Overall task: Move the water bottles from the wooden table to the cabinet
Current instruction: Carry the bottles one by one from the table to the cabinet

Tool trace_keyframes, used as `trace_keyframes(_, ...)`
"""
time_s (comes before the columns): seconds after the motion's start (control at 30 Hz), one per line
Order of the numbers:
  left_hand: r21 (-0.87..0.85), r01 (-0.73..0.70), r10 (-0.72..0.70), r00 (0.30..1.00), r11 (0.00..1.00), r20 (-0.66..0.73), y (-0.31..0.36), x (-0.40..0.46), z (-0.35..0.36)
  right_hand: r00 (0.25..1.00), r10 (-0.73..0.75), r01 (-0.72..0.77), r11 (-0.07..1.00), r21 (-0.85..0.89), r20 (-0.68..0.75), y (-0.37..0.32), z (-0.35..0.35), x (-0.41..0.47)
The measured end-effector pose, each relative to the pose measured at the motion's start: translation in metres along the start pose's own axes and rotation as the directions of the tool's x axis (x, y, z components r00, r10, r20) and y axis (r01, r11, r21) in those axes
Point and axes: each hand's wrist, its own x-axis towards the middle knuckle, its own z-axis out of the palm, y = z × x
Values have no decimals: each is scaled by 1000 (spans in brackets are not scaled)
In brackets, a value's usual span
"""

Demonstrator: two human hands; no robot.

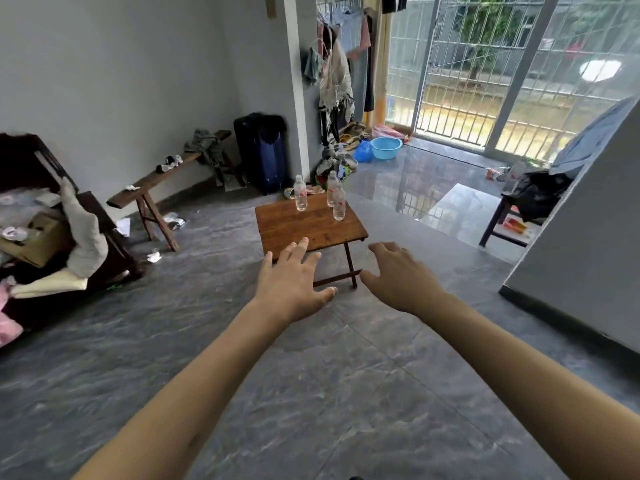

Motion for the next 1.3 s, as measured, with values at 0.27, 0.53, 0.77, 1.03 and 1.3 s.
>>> trace_keyframes(0.27,5,34,-34,999,999,3,16,94,-15,999,-30,30,1000,3,21,39,-25,96)
trace_keyframes(0.53,-7,53,-53,998,999,19,14,180,-23,999,-31,30,999,13,39,61,-27,175)
trace_keyframes(0.77,-37,74,-73,997,997,29,-12,283,-29,999,-22,22,1000,-1,46,71,-26,276)
trace_keyframes(1.03,-88,55,-53,998,995,18,-40,421,-48,998,-9,11,999,-35,62,74,-39,401)
trace_keyframes(1.3,-91,47,-41,997,995,68,-56,506,-56,992,59,-58,998,-11,112,88,-31,485)
